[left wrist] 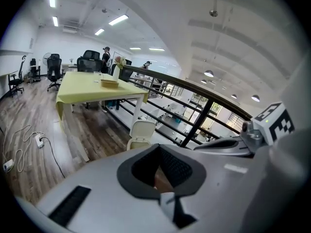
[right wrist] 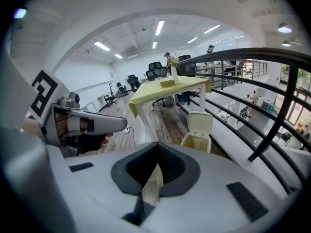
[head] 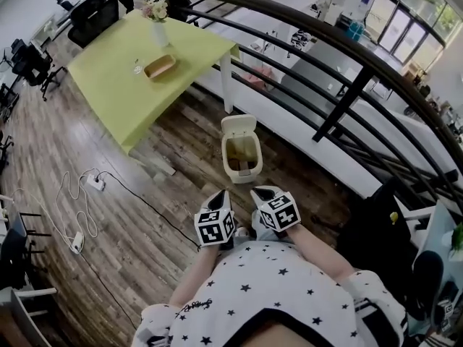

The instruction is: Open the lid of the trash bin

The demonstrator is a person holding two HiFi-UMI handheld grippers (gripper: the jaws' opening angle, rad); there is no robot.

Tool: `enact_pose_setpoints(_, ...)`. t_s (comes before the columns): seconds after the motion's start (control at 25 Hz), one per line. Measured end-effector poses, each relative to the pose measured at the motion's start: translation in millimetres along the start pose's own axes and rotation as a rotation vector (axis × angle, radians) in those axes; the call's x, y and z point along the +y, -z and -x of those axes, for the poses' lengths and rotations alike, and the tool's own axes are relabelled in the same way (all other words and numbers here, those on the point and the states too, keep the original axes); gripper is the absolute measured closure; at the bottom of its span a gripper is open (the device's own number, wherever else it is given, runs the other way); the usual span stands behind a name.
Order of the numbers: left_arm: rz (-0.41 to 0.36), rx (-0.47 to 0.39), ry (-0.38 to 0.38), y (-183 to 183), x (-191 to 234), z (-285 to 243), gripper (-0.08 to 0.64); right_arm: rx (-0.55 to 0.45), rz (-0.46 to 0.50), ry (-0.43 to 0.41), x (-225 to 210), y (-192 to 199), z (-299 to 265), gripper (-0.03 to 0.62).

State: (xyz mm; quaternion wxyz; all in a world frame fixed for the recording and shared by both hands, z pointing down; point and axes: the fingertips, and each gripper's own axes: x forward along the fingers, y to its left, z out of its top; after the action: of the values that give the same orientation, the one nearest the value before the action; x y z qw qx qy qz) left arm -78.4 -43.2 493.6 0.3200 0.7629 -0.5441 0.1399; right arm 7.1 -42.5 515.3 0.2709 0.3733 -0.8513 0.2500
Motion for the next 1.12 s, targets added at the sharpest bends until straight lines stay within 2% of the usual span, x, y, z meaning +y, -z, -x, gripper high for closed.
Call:
enact_pose_setpoints(0.48, -0.041, -0.027, 0.002, -8, 2, 5, 0.548, -0.091, -0.036, 0.02, 0, -10, 14, 0.598)
enact_pose_setpoints(1.12, -0.044, -0.027, -0.002, -6, 8, 5, 0.548, -0.115, -0.006, 0.019, 6, -15, 14, 0.598)
